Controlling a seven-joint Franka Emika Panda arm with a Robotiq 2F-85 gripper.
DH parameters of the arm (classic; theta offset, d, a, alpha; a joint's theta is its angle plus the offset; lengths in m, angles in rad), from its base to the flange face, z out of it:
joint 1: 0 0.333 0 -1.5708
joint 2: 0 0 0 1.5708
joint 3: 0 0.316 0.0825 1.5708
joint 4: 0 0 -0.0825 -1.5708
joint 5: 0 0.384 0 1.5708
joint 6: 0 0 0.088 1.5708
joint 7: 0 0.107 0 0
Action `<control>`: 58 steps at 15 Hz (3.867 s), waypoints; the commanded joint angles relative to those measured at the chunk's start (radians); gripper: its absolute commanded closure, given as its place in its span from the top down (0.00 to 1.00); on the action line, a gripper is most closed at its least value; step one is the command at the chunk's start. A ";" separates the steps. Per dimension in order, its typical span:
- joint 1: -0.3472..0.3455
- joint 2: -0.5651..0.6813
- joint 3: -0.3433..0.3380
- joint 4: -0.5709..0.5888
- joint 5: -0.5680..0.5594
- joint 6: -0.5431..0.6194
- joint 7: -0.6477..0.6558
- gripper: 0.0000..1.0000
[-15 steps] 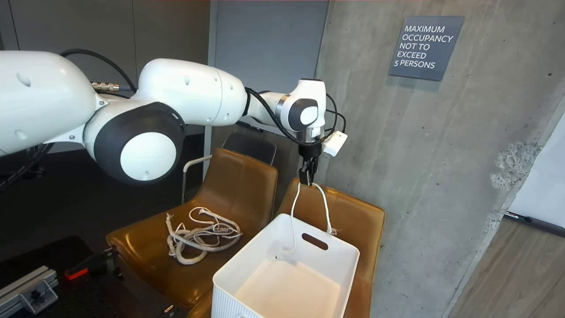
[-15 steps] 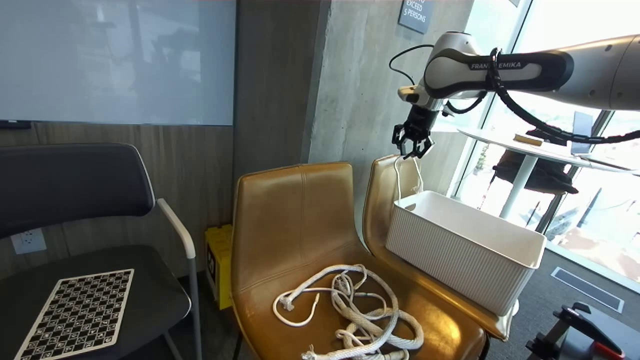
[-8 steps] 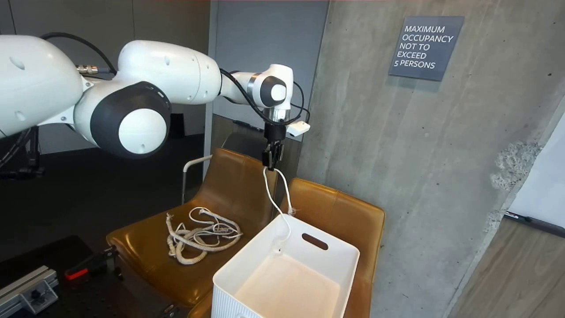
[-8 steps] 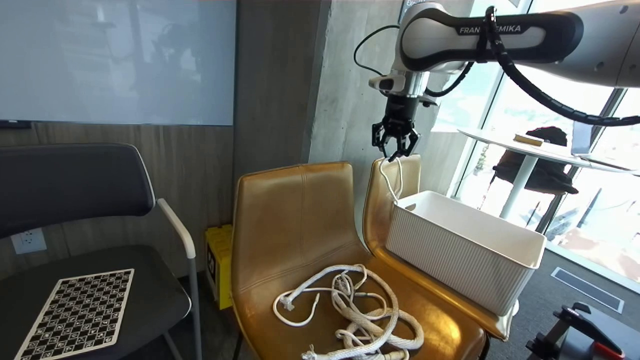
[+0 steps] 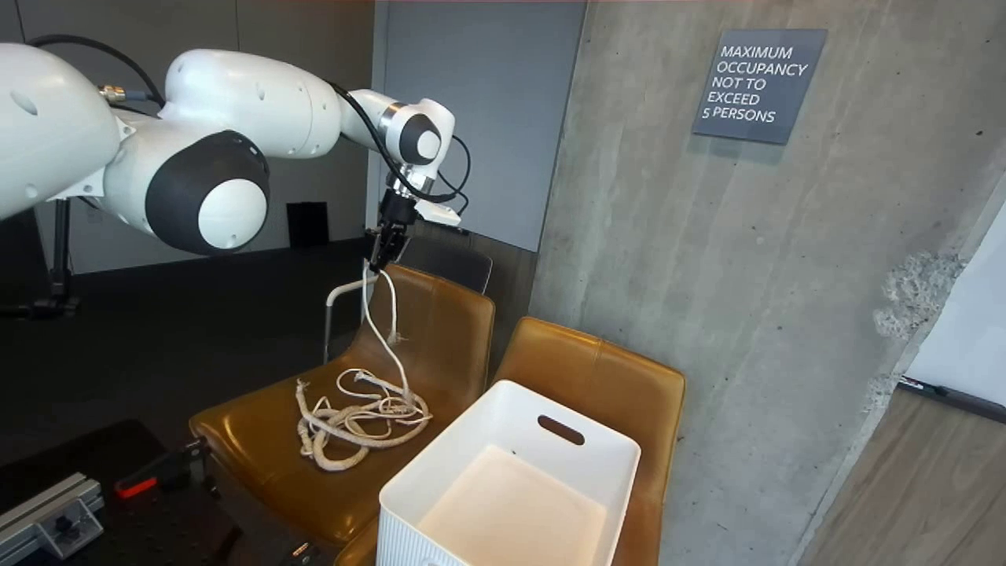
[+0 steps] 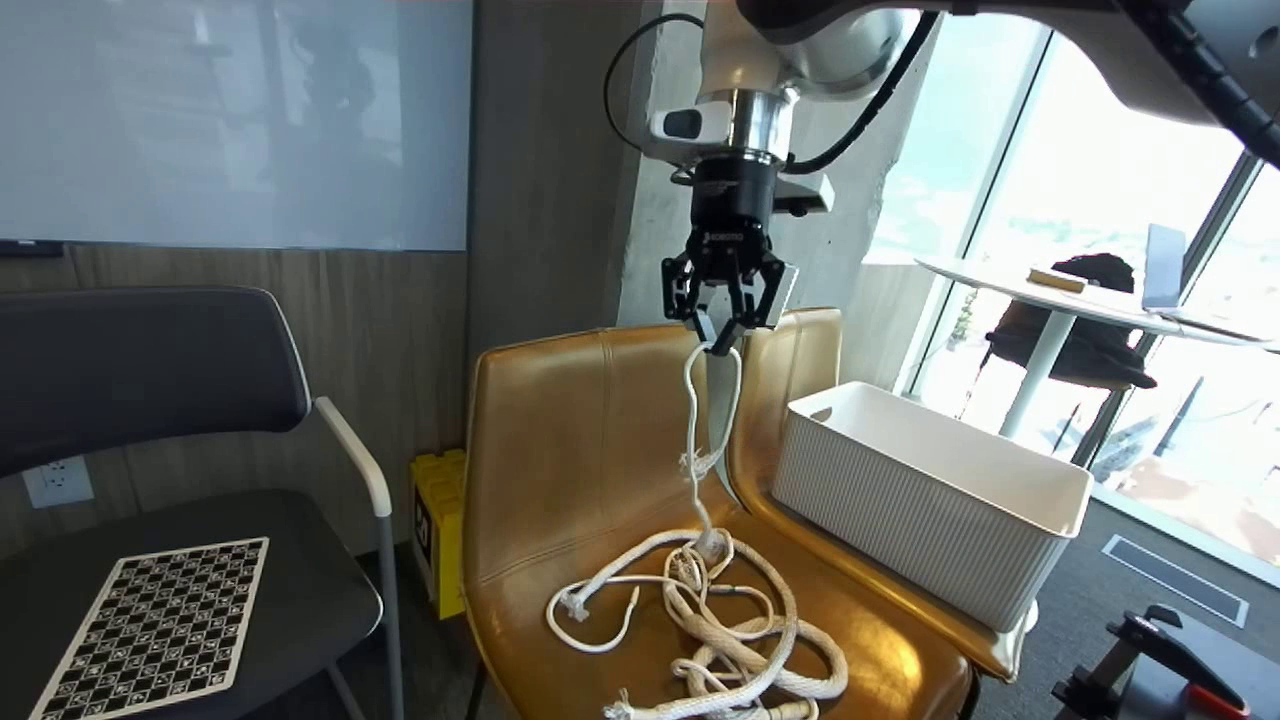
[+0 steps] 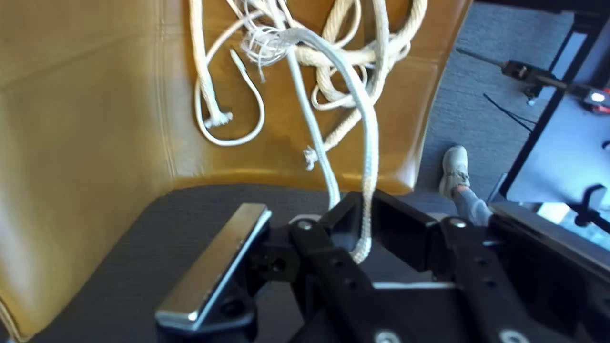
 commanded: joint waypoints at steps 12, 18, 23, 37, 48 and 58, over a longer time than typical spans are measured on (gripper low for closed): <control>0.289 0.061 0.000 0.025 -0.053 -0.048 0.640 0.03; 0.307 0.003 -0.058 -0.019 -0.159 -0.060 0.799 0.03; 0.298 -0.031 -0.115 -0.023 -0.241 -0.105 0.841 0.03; 0.180 -0.086 -0.154 -0.019 -0.323 -0.153 0.677 0.44; 0.106 -0.004 -0.109 0.012 -0.261 0.219 0.444 1.00; 0.054 0.058 -0.001 0.014 -0.100 0.153 0.016 1.00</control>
